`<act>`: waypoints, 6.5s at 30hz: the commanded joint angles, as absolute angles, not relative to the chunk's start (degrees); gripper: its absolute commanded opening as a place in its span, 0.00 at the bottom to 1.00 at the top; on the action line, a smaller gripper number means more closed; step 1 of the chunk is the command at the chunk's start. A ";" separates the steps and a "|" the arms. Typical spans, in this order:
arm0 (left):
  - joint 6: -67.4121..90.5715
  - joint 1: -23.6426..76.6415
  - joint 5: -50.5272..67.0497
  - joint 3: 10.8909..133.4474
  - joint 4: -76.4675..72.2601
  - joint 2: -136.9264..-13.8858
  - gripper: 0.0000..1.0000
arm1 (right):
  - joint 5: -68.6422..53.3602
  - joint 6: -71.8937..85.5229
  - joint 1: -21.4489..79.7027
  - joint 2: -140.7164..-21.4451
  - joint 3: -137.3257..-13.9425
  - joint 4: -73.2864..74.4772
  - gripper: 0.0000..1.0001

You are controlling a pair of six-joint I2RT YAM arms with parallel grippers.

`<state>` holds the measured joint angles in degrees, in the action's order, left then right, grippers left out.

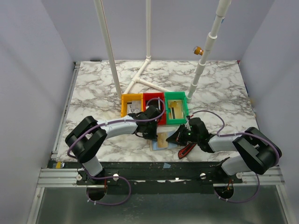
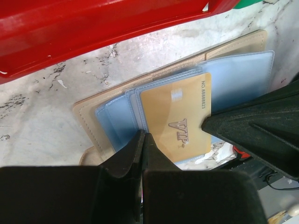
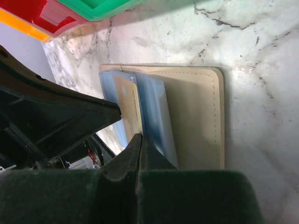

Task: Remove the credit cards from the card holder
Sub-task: Remove the credit card from the card holder, then place the credit card in the storage box.

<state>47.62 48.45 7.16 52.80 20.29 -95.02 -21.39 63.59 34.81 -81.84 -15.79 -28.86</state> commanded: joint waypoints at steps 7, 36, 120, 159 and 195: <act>46.72 48.02 4.31 51.15 23.40 -96.41 0.00 | -20.22 62.42 34.27 -80.60 -14.94 -27.42 0.01; 45.96 47.90 4.31 52.12 24.15 -96.86 0.00 | -23.81 62.47 33.35 -83.57 -14.22 -32.49 0.12; 44.12 46.52 5.54 57.74 28.39 -85.50 0.47 | -16.29 53.69 30.57 -60.63 -23.13 -1.67 0.01; 62.61 31.89 37.08 41.13 -5.67 -68.38 0.45 | -33.86 66.57 30.62 -66.35 -35.14 -16.70 0.01; 52.21 35.86 24.77 60.73 11.94 -80.94 0.00 | 6.09 54.22 30.59 -49.23 -43.34 25.84 0.98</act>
<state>54.65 34.22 29.76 55.31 8.25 -74.50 -3.01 55.13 30.59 -52.88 -42.15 18.81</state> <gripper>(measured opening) 0.013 0.978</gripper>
